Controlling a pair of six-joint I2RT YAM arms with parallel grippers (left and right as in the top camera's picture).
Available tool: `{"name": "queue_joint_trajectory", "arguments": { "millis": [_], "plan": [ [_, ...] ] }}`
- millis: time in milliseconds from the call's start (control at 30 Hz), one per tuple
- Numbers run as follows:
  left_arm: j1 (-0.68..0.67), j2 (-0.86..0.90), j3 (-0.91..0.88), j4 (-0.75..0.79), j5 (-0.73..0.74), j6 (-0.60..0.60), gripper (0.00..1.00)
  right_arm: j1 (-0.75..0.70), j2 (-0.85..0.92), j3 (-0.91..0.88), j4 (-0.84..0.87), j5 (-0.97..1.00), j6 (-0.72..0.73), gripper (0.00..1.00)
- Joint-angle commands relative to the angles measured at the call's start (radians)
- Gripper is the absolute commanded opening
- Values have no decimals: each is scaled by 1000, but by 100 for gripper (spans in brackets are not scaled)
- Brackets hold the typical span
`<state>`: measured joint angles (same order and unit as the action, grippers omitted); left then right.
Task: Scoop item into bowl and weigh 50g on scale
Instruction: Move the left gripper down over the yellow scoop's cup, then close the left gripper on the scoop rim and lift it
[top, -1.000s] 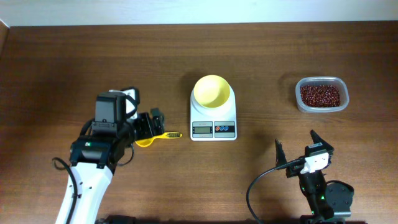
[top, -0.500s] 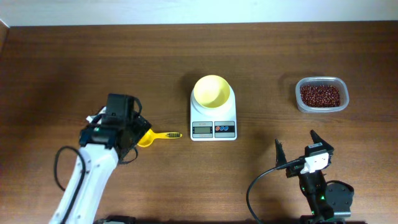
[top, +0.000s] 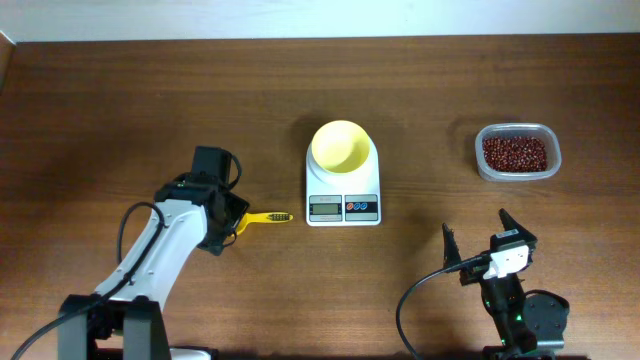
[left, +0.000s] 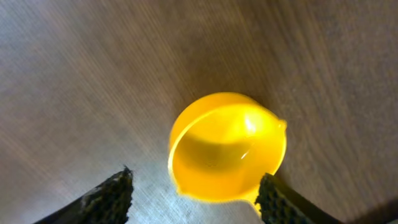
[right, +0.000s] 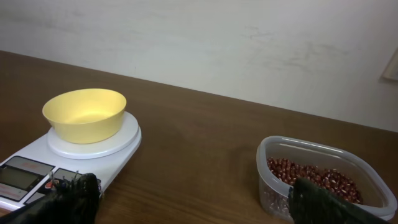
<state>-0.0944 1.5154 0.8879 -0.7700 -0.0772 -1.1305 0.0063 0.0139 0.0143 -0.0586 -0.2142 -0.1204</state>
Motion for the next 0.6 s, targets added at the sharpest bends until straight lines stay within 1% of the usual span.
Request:
{"name": "queue_joint_trajectory", "arguments": {
  "millis": [0,100,133,233,300,400,433,467,500,533,567],
  "plan": [
    [-1,11,-90,88,3,-10,61,6,-7,-9,-1,-10,-3,99],
    [-1,11,-146,164,3,-10,59,6,-7,-9,-1,-10,-3,99],
    [-1,11,-164,189,3,-10,57,6,-7,-9,-1,-10,-3,99],
    [-1,11,-217,285,3,-10,47,6,-7,-9,-1,-10,-3,99],
    [-1,11,-232,322,3,-10,46,6,-7,-9,-1,-10,-3,99],
    [-1,11,-245,357,-10,-10,22,6,-7,-9,-1,-10,-3,99],
    [-1,11,-245,361,-10,-10,20,6,-7,-9,-1,-10,-3,99],
    [-1,11,-245,366,-9,-10,15,6,-7,-9,-1,-10,-3,99],
    [-1,11,-245,369,-9,-10,6,6,-7,-9,-1,-10,-3,99],
    [-1,11,-245,370,-9,-10,0,6,-7,-9,-1,-10,-3,99],
    [-1,11,-245,369,-9,-9,0,6,-7,-9,-1,-10,-3,99]
  ]
}}
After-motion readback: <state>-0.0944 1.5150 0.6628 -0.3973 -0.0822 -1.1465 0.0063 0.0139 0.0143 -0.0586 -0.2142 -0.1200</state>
